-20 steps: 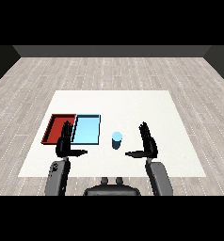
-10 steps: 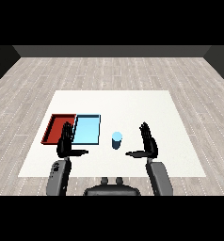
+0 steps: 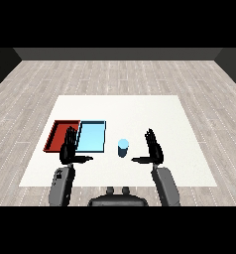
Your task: Pick the blue can and put it in the blue box
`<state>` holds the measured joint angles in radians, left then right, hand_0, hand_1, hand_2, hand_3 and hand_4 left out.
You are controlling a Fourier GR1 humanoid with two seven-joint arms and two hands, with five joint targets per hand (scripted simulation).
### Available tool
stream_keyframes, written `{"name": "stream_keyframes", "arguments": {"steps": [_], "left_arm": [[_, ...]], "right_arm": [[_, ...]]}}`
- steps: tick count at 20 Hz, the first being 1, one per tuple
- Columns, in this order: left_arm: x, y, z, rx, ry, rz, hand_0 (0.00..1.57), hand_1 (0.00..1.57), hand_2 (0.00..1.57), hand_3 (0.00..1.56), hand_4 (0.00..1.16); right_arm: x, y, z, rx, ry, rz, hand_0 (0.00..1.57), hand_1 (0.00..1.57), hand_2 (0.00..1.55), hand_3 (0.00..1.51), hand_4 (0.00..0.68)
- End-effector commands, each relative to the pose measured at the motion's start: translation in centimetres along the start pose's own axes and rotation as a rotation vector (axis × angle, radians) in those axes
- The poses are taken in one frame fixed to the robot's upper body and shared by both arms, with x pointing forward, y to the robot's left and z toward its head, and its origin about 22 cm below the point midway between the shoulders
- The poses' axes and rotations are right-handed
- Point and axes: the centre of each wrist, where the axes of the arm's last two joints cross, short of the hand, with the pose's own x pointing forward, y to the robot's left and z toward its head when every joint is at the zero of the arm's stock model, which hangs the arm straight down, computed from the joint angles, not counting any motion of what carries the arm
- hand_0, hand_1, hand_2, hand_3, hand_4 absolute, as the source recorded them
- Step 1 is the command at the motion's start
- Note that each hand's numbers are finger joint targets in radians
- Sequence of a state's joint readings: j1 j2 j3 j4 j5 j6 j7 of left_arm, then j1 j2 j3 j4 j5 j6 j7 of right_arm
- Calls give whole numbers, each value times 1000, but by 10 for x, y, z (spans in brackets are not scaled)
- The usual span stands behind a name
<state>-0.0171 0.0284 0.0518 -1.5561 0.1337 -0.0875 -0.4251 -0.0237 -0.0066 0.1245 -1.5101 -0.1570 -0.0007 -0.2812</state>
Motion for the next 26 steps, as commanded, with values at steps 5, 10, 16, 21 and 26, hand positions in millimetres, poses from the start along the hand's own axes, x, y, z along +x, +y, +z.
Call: {"name": "stream_keyframes", "arguments": {"steps": [5,10,16,21,26], "left_arm": [[8,6,-5,5,12,-14,0,0,0,0,0],[-4,2,-5,26,-24,17,0,0,0,0,0],[9,11,1,8,-20,32,0,0,0,0,0],[1,2,5,15,-18,1,0,0,0,0,0],[7,-1,9,17,-31,5,0,0,0,0,0]], "right_arm": [[-27,11,-1,-34,78,-14,0,0,0,0,0],[-34,21,-31,-32,93,-53,0,0,0,0,0],[-31,28,-11,-19,118,-74,0,0,0,0,0],[-63,32,-20,-26,133,-63,0,0,0,0,0],[-59,32,-1,-8,159,-96,0,0,0,0,0]]}}
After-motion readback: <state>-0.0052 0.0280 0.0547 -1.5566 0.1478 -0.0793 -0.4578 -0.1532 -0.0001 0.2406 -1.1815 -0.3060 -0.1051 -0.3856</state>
